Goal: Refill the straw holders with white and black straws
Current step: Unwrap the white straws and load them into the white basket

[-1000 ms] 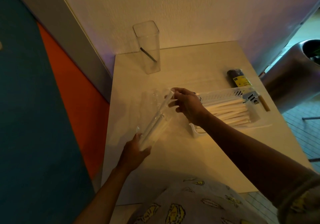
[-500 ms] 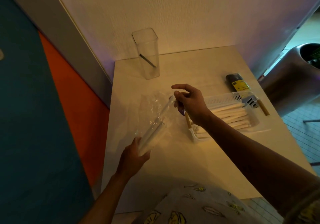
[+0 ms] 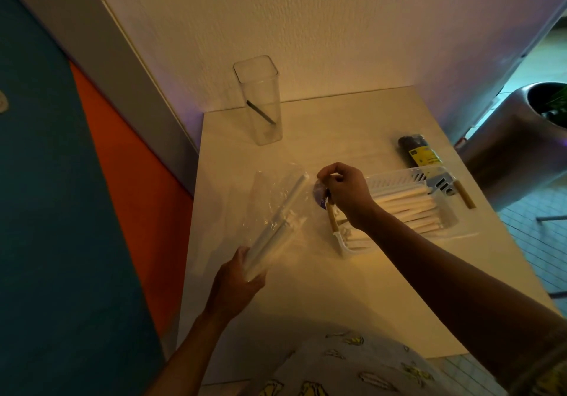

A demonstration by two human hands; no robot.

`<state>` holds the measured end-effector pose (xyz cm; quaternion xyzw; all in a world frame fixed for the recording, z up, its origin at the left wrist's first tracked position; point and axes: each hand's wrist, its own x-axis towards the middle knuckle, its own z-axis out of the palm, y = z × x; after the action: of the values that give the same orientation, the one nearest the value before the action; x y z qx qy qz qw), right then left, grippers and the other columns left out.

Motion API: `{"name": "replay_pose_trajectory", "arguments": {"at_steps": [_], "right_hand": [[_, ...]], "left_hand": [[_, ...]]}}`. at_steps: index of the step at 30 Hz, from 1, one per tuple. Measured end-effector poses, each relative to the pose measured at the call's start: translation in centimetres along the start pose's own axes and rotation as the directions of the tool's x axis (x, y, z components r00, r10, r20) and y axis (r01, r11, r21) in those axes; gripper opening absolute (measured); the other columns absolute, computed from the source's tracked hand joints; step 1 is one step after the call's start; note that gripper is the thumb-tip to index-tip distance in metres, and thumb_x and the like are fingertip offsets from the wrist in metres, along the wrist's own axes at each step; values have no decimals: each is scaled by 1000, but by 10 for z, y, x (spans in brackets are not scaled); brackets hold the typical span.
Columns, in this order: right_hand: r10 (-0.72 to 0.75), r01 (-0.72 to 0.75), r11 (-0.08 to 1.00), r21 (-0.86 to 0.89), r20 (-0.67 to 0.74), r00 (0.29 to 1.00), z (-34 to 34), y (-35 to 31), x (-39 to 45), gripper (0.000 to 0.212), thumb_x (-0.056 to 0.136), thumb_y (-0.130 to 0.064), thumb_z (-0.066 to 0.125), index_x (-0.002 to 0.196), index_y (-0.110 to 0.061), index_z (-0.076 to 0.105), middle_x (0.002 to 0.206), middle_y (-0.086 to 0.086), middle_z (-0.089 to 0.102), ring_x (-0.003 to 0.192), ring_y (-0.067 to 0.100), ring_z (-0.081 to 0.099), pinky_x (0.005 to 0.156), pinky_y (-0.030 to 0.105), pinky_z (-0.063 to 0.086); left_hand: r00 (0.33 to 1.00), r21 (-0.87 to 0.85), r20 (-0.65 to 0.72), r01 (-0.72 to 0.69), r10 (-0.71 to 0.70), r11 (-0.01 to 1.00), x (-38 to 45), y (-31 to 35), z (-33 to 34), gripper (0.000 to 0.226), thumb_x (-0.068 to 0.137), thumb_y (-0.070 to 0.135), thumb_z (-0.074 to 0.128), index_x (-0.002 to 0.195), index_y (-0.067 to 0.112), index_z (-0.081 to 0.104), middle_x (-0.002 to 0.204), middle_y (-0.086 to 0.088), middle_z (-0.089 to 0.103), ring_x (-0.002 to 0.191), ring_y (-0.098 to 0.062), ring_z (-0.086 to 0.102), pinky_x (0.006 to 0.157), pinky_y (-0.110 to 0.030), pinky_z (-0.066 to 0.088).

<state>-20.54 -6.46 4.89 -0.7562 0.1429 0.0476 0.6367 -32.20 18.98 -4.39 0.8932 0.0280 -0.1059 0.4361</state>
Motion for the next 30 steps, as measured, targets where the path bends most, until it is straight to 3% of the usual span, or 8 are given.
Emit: {"name": "replay_pose_trajectory", "arguments": {"at_steps": [3,6,8,10,15,21,25,30], "right_hand": [[-23,28,974,-225,25,999,1,5,5,28,95,0,50,86,-17,69,95,1,71,81,21,69,73,38,62],[-197,190,887,-422,28,980,4,-2,0,29,92,-4,55,106,-27,67,129,1,55,112,14,56,91,29,52],[-442,445,795,-412,109,890,1,-14,-7,40,84,-2,60,116,-26,64,132,0,46,124,13,41,101,19,38],[-516,597,702,-388,300,803,-1,-26,-11,44,79,-3,64,119,-21,64,126,-1,52,118,10,43,95,13,34],[-327,562,715,-416,511,795,6,-29,-11,21,94,-17,62,115,-16,66,112,-1,67,93,8,60,77,15,49],[-118,555,654,-514,655,747,8,-20,-5,30,90,-38,68,117,-24,65,112,-9,65,82,-3,59,77,14,46],[-25,543,651,-531,700,714,11,-14,-2,34,89,-36,69,122,-26,65,121,-6,66,86,-3,59,80,17,45],[67,514,668,-539,731,679,19,-13,-2,36,87,-28,73,122,-29,67,129,-5,64,103,11,64,97,34,51]], "left_hand": [[1000,-16,12,16,-15,1000,-1,-1,0,48,81,43,73,120,26,49,90,5,65,71,-12,67,57,-25,57],[999,-14,28,20,-20,1000,-1,-1,0,50,82,44,71,123,27,48,91,5,65,72,-11,67,57,-26,58],[999,-11,29,19,-19,1000,-1,2,0,49,83,42,71,123,28,47,91,6,65,71,-9,67,55,-20,55],[999,-21,28,30,-29,999,-1,6,0,47,83,38,72,121,29,46,90,6,65,70,-7,67,53,-16,51],[999,-3,34,34,-34,999,2,15,-2,43,84,35,72,116,33,44,89,9,63,71,-7,65,53,-14,50],[997,62,79,18,-23,998,6,7,-7,44,84,40,70,119,29,46,89,7,63,70,-10,66,55,-21,55],[996,122,84,-2,-8,993,10,5,-9,44,84,44,69,119,30,47,90,9,62,72,-9,65,57,-22,56],[996,183,92,-26,9,983,13,13,-12,52,86,42,69,129,26,45,104,14,56,84,-2,58,60,-7,43]]}}
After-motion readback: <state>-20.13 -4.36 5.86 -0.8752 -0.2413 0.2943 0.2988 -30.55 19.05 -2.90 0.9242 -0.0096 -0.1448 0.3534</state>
